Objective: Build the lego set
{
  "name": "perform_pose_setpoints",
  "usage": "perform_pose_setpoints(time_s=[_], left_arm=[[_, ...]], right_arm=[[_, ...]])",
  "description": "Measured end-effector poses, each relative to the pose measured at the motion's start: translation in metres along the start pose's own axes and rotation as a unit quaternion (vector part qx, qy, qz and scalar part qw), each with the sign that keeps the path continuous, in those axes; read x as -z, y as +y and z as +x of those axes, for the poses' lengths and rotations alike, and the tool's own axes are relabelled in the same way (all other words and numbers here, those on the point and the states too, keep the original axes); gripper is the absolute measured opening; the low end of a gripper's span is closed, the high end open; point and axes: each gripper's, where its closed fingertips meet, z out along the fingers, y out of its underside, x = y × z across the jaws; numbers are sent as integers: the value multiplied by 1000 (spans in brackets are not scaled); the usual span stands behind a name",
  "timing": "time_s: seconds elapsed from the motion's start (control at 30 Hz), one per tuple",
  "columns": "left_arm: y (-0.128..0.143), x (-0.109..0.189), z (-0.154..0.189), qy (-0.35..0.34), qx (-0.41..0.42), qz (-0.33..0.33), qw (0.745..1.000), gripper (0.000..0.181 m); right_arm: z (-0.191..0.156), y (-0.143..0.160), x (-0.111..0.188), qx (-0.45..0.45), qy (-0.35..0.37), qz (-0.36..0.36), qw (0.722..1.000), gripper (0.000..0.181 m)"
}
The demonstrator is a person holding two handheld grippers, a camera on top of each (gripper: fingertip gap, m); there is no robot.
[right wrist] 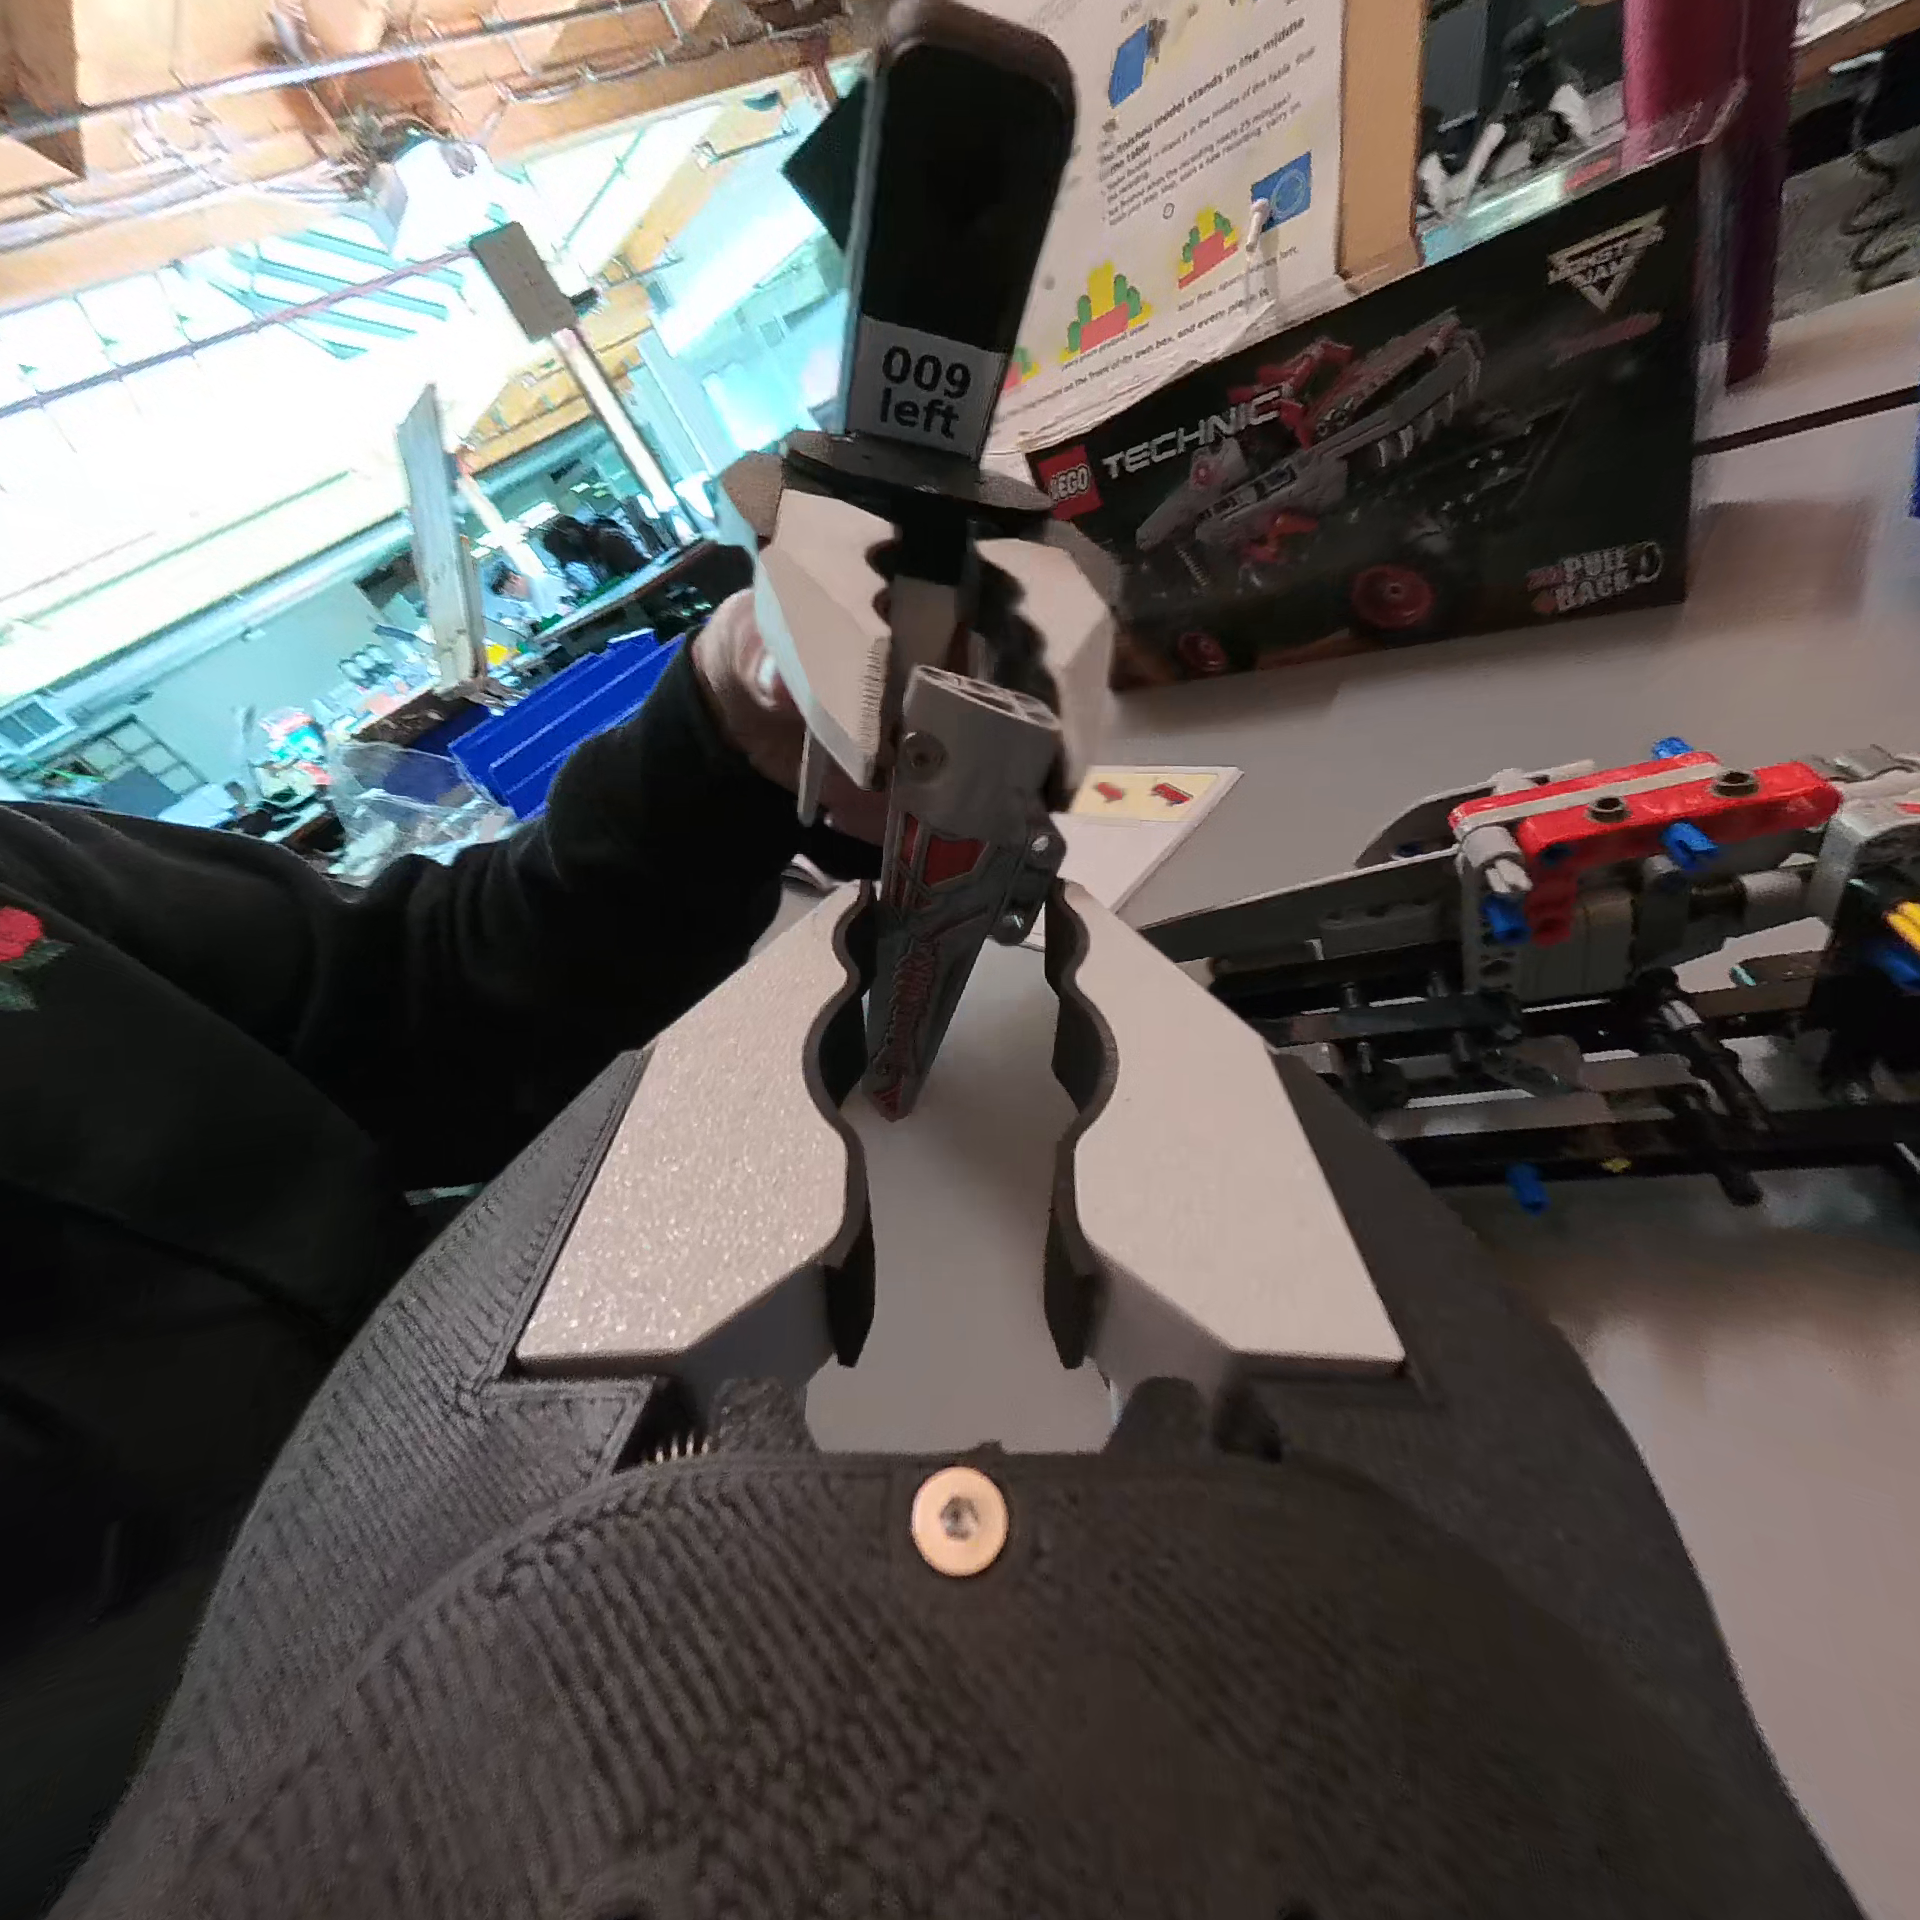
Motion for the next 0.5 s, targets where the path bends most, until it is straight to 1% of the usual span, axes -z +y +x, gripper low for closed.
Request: perform_pose_setpoints(time_s=[0.1, 0.17, 0.2, 0.23, 0.27, 0.3, 0.33, 0.37, 0.4, 0.43, 0.5], left_arm=[[-2, 2, 0, 5, 16, 7, 1000, 23], [-5, 4, -1, 17, 50, 18, 998, 23], [-7, 6, -2, 21, 72, 25, 997, 23], [-7, 8, -5, 25, 90, 30, 995, 23], [-6, 9, -6, 32, 109, 30, 993, 23], [-4, 10, -6, 44, 126, 27, 991, 23], [-3, 11, -3, 63, 143, 25, 987, 22], [-3, 12, 0, 85, 159, 25, 983, 23], [-2, 11, 3, 101, 169, 23, 980, 23], [1, 10, 5, 113, 175, 14, 978, 23], [10, 7, 10, 133, 185, -10, 974, 23]], right_arm=[[1, -3, 0, 19, 9, 8, 1000, 31], [0, -5, 0, 51, 15, 8, 999, 36], [0, -6, 1, 93, 25, 6, 995, 48], [2, -6, 2, 148, 47, 2, 988, 71], [1, -6, 3, 214, 66, -2, 975, 95], [-2, -3, 3, 287, 77, -8, 955, 112], [-6, 2, 1, 358, 80, -19, 930, 120], [-8, 8, -2, 416, 82, -40, 905, 122], [-7, 13, -4, 450, 86, -57, 887, 123], [-5, 15, -7, 465, 89, -68, 878, 123], [-5, 16, -10, 481, 85, -71, 870, 122]])
